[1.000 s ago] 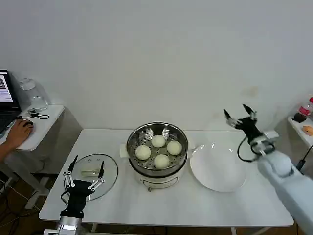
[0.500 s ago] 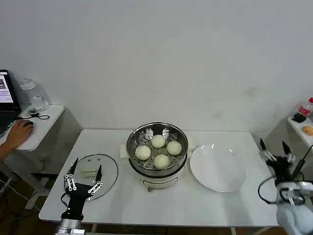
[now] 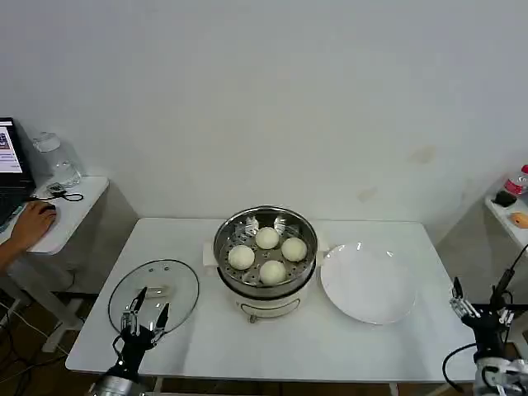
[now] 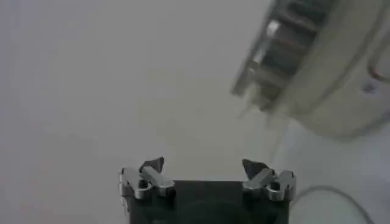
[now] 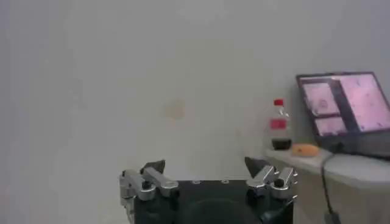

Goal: Take steamed baozi put them in steamer then cover it.

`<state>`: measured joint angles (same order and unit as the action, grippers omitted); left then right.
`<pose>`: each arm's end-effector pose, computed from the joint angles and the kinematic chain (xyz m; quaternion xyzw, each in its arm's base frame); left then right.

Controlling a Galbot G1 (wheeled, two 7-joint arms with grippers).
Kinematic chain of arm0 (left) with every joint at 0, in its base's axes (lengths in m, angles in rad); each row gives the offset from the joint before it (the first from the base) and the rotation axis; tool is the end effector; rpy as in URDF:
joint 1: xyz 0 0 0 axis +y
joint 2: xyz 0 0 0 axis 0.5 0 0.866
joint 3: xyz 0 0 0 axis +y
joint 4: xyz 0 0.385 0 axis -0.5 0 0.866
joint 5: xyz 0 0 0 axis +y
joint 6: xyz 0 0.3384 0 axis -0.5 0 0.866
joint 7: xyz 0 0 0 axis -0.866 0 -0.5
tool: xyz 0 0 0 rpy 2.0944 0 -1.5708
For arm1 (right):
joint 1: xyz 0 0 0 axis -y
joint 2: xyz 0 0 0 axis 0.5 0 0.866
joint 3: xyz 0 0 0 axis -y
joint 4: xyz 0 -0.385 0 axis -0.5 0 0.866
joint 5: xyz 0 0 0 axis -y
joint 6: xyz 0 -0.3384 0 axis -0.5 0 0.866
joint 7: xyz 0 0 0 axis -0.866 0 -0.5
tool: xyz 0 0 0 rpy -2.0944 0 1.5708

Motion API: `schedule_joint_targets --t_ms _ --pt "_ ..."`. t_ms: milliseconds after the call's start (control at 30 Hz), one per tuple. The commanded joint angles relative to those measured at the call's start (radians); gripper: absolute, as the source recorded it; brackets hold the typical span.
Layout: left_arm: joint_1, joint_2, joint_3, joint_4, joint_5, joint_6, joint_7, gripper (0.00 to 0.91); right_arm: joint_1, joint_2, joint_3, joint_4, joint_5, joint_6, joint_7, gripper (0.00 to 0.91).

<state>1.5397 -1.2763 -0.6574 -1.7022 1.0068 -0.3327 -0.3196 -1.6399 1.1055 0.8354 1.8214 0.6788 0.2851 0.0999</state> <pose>0.1450 0.1417 -0.4330 0.0372 0.8063 0.5863 0.0692 0.1337 -0.2250 -0.3600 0.1424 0.9879 0.0521 0.0328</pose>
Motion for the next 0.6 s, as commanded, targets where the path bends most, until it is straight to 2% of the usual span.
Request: schedule_joint_targets --t_ms 33,600 --pt "-0.154 0.07 0.015 0.174 0.149 0.071 0.024 0.907 -0.061 0.052 0.035 0.016 -0.002 0.003 -0.005 0.907" --pt "-0.249 0.099 0.025 0.279 0.153 0.095 0.039 0.907 -0.086 0.085 0.023 0.042 -0.027 0.008 -0.024 0.907"
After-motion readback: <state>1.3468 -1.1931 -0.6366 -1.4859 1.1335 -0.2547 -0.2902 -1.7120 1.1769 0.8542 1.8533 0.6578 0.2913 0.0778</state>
